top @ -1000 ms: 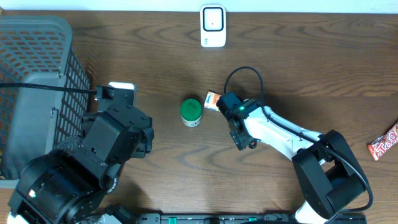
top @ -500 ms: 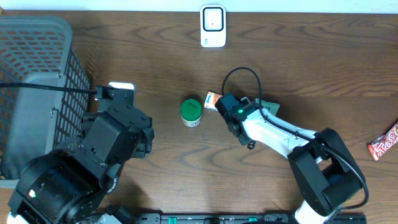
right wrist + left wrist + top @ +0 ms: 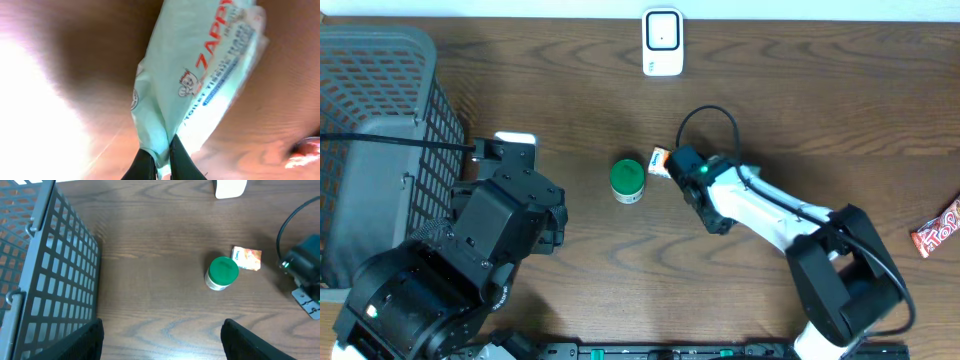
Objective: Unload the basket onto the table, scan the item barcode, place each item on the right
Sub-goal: 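Grasp the wipes pack edge with the right gripper and lift, then carry the wipes pack up toward the white scanner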
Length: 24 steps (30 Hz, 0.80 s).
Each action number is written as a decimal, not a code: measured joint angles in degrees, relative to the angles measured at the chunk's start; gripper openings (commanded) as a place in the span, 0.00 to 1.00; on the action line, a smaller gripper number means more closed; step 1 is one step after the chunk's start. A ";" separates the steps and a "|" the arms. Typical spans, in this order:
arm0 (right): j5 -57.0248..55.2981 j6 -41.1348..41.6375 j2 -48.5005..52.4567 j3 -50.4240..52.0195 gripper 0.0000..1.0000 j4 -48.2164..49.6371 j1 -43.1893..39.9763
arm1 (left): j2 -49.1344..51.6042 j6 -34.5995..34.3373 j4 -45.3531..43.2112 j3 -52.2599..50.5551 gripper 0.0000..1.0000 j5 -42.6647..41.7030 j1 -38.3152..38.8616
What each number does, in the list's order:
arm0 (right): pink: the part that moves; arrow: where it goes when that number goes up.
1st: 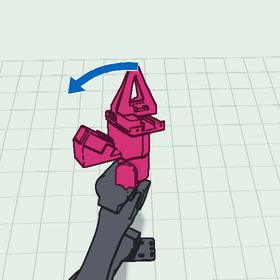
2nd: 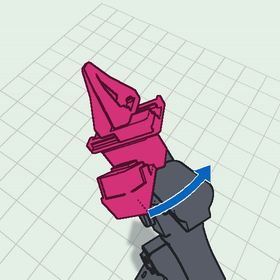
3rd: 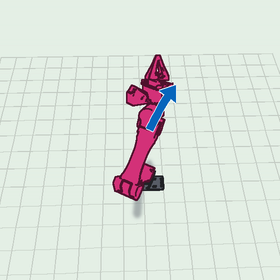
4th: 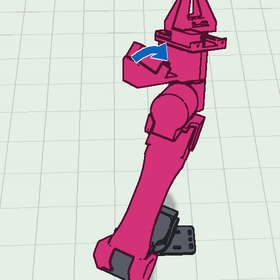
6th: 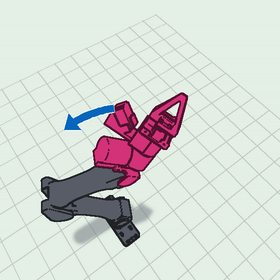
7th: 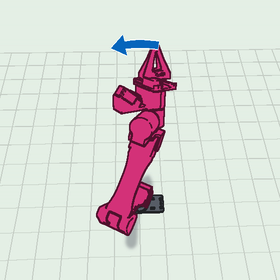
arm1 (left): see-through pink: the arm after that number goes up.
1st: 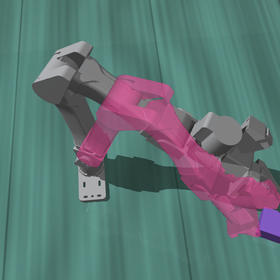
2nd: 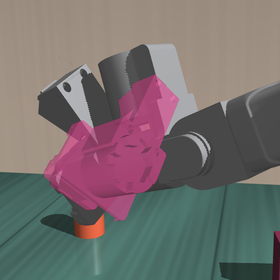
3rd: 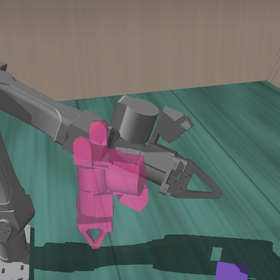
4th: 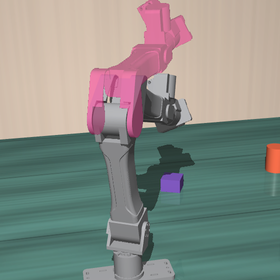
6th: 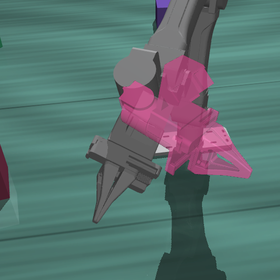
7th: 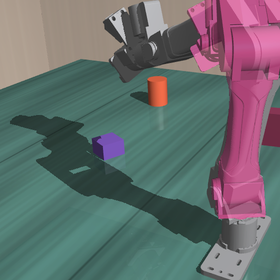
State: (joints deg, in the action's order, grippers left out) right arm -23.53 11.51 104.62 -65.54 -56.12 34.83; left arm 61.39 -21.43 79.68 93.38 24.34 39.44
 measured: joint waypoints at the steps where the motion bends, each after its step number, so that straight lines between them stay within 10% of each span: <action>1: 2.73 0.00 -0.92 -1.60 0.01 -2.12 -0.17 | 0.00 -0.02 0.00 -0.02 0.75 0.00 0.00; 24: 73.75 -25.88 -4.50 -6.86 0.01 -17.35 -25.44 | 0.00 -0.02 0.00 0.00 0.75 0.02 0.00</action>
State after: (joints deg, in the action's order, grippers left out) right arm 50.22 -14.37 100.12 -72.40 -73.47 9.39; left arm 61.39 -21.45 79.68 93.38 24.36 39.44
